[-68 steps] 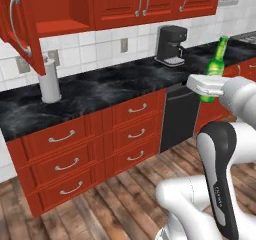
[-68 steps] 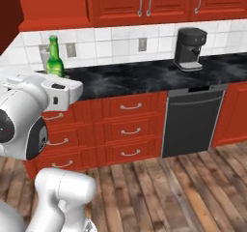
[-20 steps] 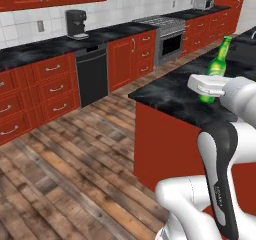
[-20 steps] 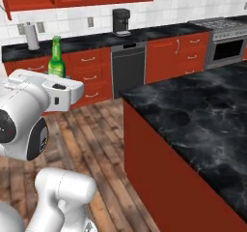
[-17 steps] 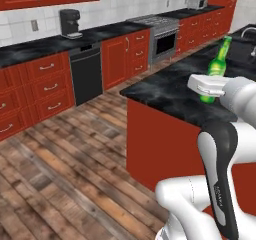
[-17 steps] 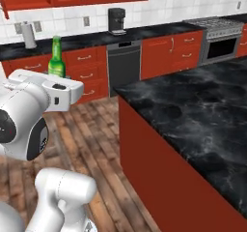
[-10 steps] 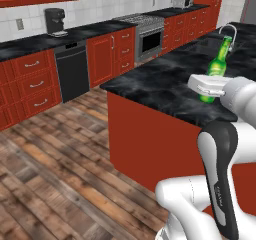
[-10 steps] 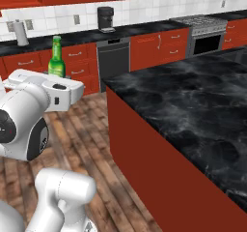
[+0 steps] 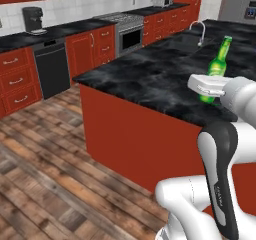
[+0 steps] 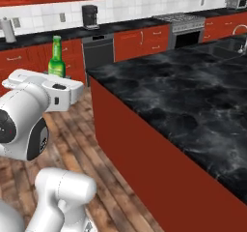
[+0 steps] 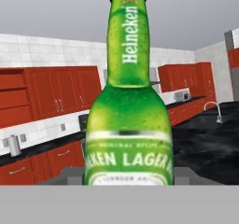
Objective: Get the candle and the beer from the cabinet and move them to the dining counter.
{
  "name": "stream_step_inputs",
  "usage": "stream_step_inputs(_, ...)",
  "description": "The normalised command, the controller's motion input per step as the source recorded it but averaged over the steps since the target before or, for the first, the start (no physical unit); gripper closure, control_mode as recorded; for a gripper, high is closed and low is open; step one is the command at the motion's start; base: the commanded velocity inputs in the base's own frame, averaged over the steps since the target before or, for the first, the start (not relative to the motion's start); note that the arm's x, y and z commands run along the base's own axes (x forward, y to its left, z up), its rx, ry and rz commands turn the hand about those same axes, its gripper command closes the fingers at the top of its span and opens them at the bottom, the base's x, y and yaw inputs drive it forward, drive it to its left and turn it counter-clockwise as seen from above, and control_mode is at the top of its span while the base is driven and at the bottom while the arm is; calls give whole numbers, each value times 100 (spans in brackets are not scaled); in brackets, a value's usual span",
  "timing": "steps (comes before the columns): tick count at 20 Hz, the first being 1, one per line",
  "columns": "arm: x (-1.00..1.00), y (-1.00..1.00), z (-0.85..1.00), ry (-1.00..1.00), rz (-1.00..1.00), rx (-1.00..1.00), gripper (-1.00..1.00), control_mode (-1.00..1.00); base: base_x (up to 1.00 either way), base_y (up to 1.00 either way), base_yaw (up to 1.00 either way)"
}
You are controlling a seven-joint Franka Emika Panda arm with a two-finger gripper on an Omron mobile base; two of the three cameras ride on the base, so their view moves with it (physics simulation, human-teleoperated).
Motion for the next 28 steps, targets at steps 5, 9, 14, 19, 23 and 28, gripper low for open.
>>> stream_step_inputs(5, 0, 0, 0, 0, 0, 0, 100, 100, -74, -32, -14)
stream_step_inputs(9, 0, 0, 0, 0, 0, 0, 100, 100, -74, -37, -14)
stream_step_inputs(14, 0, 0, 0, 0, 0, 0, 100, 100, -72, -37, -15)
stream_step_inputs(19, 0, 0, 0, 0, 0, 0, 100, 100, -67, -37, -14)
stream_step_inputs(23, 0, 0, 0, 0, 0, 0, 100, 100, -26, -43, -9)
stream_step_inputs(28, 0, 0, 0, 0, 0, 0, 100, 100, 1, -62, -1)
